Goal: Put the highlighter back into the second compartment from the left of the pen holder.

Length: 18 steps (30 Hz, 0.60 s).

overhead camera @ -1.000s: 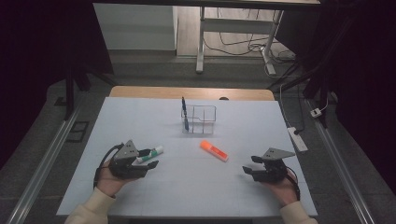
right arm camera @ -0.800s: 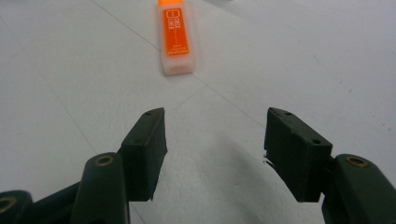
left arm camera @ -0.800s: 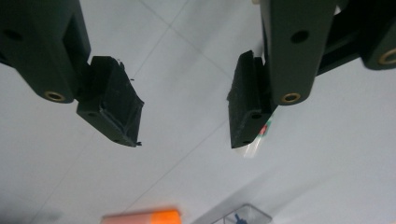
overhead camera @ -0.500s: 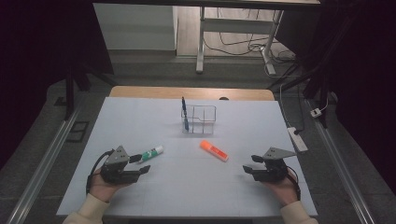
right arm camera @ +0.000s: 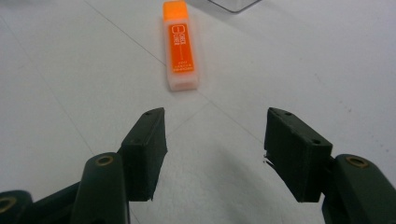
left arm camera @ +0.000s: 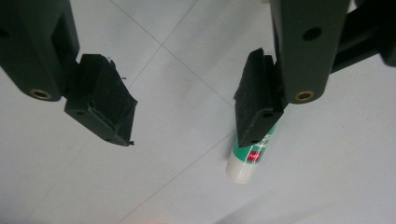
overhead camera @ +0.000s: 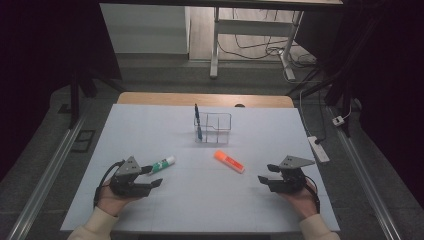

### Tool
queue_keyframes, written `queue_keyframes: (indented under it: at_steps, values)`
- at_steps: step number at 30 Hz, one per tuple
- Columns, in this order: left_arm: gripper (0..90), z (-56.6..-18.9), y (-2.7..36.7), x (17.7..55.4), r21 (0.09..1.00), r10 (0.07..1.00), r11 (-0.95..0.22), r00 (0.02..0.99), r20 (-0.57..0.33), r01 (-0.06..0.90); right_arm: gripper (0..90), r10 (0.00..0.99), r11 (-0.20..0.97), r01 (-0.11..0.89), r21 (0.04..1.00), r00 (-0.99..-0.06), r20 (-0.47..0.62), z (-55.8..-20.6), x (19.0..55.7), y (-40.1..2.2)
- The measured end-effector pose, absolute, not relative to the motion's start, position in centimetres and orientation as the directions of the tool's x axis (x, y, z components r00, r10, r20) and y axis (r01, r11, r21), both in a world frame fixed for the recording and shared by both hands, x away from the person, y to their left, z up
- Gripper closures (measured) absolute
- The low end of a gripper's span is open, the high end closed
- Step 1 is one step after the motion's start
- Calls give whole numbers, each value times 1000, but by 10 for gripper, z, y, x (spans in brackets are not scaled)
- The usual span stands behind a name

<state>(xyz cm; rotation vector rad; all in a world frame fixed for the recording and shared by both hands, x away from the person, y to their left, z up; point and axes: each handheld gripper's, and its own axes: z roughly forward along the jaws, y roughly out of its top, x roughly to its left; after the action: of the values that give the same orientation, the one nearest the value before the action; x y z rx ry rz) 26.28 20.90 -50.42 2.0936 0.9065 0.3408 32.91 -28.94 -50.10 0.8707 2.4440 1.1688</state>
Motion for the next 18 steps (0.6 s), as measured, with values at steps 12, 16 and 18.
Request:
queue_keyframes:
  at_steps: [12,16,18]
  values:
    - [361,-506,207,264,758,709,-420,702,-69,499,381,598,503,383,775,-801,7,-486,341,-268]
    - [361,-507,207,265,752,702,-428,709,-74,502,380,588,513,388,766,-809,17,-484,350,-258]
    - [361,-508,207,265,753,702,-426,709,-74,501,381,586,511,393,764,-810,25,-484,353,-254]
